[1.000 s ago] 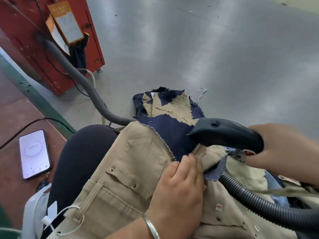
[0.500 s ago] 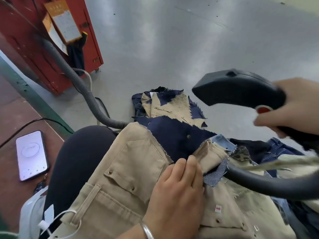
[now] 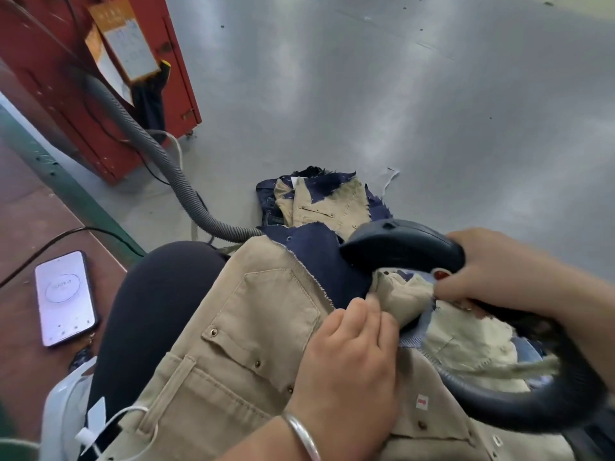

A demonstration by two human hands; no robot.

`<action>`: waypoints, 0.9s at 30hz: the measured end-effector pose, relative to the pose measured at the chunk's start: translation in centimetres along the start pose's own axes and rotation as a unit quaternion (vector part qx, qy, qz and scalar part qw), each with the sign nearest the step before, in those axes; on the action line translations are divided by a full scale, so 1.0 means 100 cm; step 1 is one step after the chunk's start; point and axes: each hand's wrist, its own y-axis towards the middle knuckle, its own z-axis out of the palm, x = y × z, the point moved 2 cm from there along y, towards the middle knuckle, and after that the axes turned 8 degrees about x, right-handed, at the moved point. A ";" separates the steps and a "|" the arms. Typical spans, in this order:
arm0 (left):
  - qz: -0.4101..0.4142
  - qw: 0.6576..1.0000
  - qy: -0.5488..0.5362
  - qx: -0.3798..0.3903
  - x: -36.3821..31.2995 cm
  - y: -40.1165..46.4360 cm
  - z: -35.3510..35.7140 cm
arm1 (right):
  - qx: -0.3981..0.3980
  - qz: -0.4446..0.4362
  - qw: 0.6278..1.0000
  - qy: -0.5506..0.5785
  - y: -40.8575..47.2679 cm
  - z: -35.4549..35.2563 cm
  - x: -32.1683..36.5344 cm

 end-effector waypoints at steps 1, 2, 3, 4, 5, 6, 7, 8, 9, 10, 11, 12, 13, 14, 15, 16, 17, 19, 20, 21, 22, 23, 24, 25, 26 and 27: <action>-0.002 1.000 -0.003 -0.001 0.000 0.000 -0.001 | -0.010 -0.010 1.000 0.005 0.009 0.001 0.005; -0.001 1.000 -0.007 -0.004 0.000 -0.001 -0.001 | -0.018 -0.021 1.000 0.006 0.017 0.001 0.011; 0.002 1.000 -0.011 -0.010 0.000 -0.002 -0.001 | -0.026 -0.028 0.999 0.004 0.023 0.000 0.015; 0.005 1.000 -0.014 -0.015 0.000 -0.003 -0.001 | -0.036 -0.034 0.999 0.003 0.027 -0.003 0.020; 0.007 1.000 -0.017 -0.019 0.001 -0.004 -0.001 | -0.052 -0.036 0.998 0.006 0.030 -0.009 0.023; 0.007 1.000 -0.020 -0.021 0.001 -0.005 0.000 | -0.072 -0.036 0.997 0.008 0.029 -0.017 0.023; 0.005 0.999 -0.024 -0.023 0.002 -0.006 0.001 | -0.096 -0.040 0.994 0.010 0.026 -0.026 0.023; 0.001 0.999 -0.032 -0.024 0.002 -0.006 0.002 | -0.121 -0.048 0.991 0.017 0.021 -0.037 0.020; -0.002 0.999 -0.041 -0.025 0.002 -0.006 0.002 | -0.142 -0.053 0.988 0.018 0.013 -0.047 0.016; -0.004 0.998 -0.051 -0.026 0.002 -0.006 0.003 | -0.157 -0.056 0.986 0.015 0.003 -0.056 0.011; -0.004 0.998 -0.058 -0.025 0.002 -0.006 0.002 | -0.165 -0.054 0.985 0.010 -0.009 -0.063 0.007; -0.004 0.998 -0.058 -0.023 0.002 -0.005 0.002 | -0.163 -0.041 0.986 0.007 -0.020 -0.068 0.002; -0.002 0.998 -0.051 -0.019 0.002 -0.005 0.001 | -0.157 -0.019 0.987 -0.004 -0.030 -0.069 -0.007; 0.001 0.999 -0.041 -0.014 0.001 -0.004 0.000 | -0.145 0.008 0.989 -0.015 -0.037 -0.067 -0.018; 0.003 0.999 -0.033 -0.007 0.000 -0.003 0.000 | -0.134 0.031 0.990 -0.017 -0.043 -0.062 -0.027; 0.002 1.000 -0.027 -0.002 0.000 -0.002 0.000 | -0.122 0.057 0.991 -0.014 -0.048 -0.053 -0.036; 0.000 1.000 -0.025 0.000 0.000 -0.002 0.000 | -0.110 0.077 0.991 0.006 -0.050 -0.043 -0.042; -0.001 1.000 -0.021 -0.004 0.001 -0.002 0.000 | -0.089 0.094 0.991 0.024 -0.052 -0.023 -0.041; 0.000 1.000 -0.019 -0.008 0.000 -0.003 0.001 | -0.074 0.078 0.994 0.011 -0.054 -0.017 -0.034; 0.002 1.000 -0.016 -0.012 0.000 -0.003 0.002 | -0.062 0.057 0.996 -0.015 -0.055 -0.012 -0.026; 0.002 1.000 -0.013 -0.016 0.000 -0.003 0.003 | -0.052 0.042 0.997 -0.035 -0.054 -0.009 -0.017; 0.001 1.000 -0.009 -0.021 0.000 -0.003 0.004 | -0.045 0.035 0.997 -0.049 -0.051 -0.005 -0.009; 0.000 1.000 -0.005 -0.025 0.000 -0.003 0.005 | -0.032 0.029 0.998 -0.055 -0.045 -0.002 -0.004; 0.000 1.000 -0.002 -0.028 0.000 -0.004 0.005 | -0.019 0.028 0.998 -0.049 -0.036 0.000 -0.002; -0.001 1.000 0.000 -0.030 0.000 -0.004 0.005 | -0.012 0.027 0.999 -0.041 -0.028 0.002 -0.003; -0.001 1.000 0.001 -0.030 0.000 -0.004 0.005 | -0.008 0.023 0.999 -0.033 -0.019 0.003 -0.002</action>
